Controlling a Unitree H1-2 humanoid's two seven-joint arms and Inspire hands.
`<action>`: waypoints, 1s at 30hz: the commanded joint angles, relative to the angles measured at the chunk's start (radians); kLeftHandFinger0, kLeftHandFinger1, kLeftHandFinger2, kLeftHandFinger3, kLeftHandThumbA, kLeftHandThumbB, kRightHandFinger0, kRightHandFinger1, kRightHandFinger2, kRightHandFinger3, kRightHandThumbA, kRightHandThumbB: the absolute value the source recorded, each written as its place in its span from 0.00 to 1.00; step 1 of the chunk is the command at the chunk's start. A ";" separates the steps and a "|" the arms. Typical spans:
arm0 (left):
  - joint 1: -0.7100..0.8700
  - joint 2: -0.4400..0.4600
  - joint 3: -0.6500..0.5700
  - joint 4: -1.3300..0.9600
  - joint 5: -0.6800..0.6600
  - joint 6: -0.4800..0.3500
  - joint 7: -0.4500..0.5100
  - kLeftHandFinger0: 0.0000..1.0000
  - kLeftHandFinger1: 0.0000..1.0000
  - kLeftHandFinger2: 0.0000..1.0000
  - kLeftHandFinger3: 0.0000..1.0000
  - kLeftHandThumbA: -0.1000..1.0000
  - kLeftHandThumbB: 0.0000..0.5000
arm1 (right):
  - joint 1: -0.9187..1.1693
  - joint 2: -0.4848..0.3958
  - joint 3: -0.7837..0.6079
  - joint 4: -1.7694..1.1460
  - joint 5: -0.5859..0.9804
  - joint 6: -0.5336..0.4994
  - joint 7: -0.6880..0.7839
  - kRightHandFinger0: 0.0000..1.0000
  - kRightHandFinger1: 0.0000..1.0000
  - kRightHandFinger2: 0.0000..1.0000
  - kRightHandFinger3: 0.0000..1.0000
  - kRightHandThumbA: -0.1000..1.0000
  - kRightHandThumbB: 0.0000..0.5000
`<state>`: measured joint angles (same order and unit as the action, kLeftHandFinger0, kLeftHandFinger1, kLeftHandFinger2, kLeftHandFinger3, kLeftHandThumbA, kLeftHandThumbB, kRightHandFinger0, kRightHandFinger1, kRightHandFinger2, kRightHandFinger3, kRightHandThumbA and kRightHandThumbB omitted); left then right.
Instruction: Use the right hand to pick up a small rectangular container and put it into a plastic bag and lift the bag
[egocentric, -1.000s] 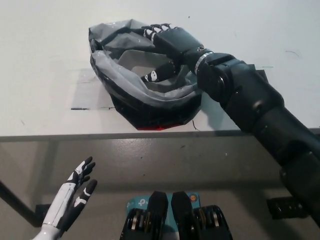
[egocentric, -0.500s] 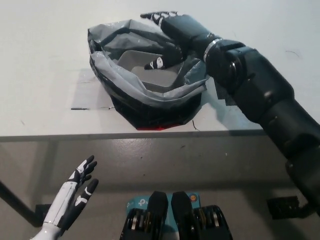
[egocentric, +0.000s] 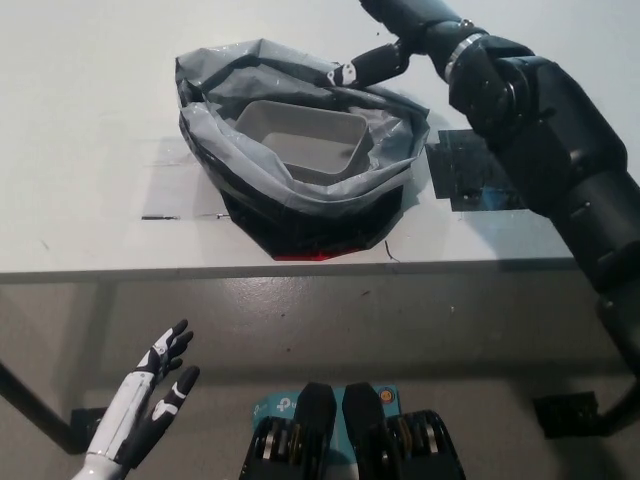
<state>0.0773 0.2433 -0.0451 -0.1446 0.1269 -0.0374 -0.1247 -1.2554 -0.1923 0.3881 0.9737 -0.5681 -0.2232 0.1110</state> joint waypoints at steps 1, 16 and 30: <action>0.001 0.009 0.001 -0.015 -0.009 -0.025 -0.009 1.00 1.00 1.00 1.00 0.91 0.29 | -0.050 -0.025 -0.023 0.015 0.019 0.002 -0.037 1.00 1.00 1.00 1.00 1.00 0.81; 0.022 0.008 0.001 -0.028 0.005 -0.025 -0.002 1.00 1.00 1.00 1.00 0.91 0.30 | 0.045 -0.032 -0.129 0.137 0.143 0.037 0.048 1.00 1.00 1.00 1.00 0.97 0.84; 0.015 0.009 0.006 -0.028 0.014 -0.024 0.002 0.99 1.00 1.00 1.00 0.90 0.31 | 0.053 -0.012 -0.154 0.270 0.192 0.026 0.065 1.00 1.00 1.00 1.00 0.97 0.84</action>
<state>0.0937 0.2428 -0.0433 -0.1457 0.1339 -0.0374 -0.1241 -1.1540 -0.2060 0.2615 1.2319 -0.4344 -0.1900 0.1564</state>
